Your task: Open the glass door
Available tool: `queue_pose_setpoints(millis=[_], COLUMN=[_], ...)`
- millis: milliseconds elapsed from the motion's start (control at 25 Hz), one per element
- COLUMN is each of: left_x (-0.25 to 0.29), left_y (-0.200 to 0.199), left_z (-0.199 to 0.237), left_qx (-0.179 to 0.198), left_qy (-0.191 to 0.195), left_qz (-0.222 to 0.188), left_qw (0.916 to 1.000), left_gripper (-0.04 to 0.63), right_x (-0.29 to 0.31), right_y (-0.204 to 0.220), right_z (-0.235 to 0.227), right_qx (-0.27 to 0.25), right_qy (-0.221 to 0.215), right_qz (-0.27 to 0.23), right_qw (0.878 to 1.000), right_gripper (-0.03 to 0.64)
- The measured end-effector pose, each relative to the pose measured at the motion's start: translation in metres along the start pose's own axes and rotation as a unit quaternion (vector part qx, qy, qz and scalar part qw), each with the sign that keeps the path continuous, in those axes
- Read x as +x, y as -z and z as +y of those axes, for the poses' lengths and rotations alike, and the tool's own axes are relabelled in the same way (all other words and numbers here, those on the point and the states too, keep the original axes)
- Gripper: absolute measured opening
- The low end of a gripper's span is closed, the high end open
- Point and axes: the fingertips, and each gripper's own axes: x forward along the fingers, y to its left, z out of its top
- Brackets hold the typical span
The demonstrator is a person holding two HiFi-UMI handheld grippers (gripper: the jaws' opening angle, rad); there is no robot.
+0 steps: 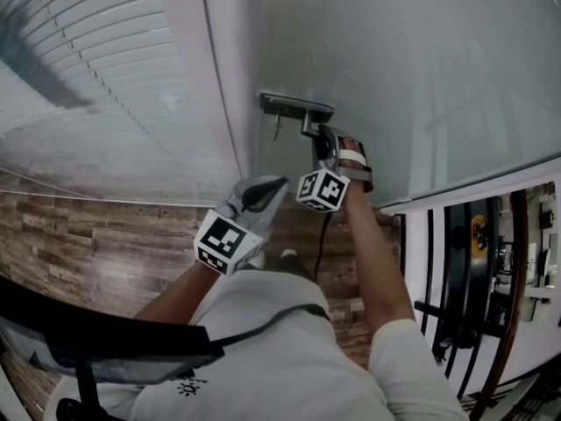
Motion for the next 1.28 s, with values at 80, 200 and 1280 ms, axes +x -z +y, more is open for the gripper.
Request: queue_pose_setpoints(millis=[80,200,1280], left_x=[0.0,0.004,0.096], left_y=[0.001,0.005,-0.048], left_z=[0.001,0.002,0.026], left_qx=[-0.002,0.001,-0.028], left_qy=[0.001,0.001,-0.123], left_qz=[0.004,0.009,-0.033], left_qw=[1.0,1.0,0.9914], left_gripper=[0.002,0.002,0.002], right_x=[0.006,0.017,0.04], right_y=[0.001,0.002,-0.009], right_z=[-0.004,-0.004,-0.052], right_qx=[-0.032,-0.06,-0.051], right_qy=[-0.004,-0.022,-0.094], right_qz=[0.004,0.002,-0.101], right_qw=[0.999,0.998,0.989], right_gripper=[0.089,0.084,0.1])
